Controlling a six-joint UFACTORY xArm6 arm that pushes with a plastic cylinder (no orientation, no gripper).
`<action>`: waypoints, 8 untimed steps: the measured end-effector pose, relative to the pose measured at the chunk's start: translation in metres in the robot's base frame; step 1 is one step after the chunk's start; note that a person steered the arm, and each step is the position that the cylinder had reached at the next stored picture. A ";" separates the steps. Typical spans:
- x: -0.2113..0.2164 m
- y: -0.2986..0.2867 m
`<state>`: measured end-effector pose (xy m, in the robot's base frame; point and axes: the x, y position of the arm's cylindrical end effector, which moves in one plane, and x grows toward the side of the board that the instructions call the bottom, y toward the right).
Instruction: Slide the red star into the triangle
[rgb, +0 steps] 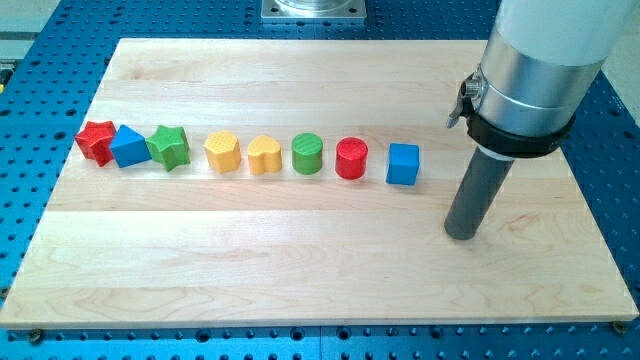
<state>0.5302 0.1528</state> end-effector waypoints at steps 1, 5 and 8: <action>0.009 0.000; 0.070 -0.344; -0.082 -0.456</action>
<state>0.4487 -0.3035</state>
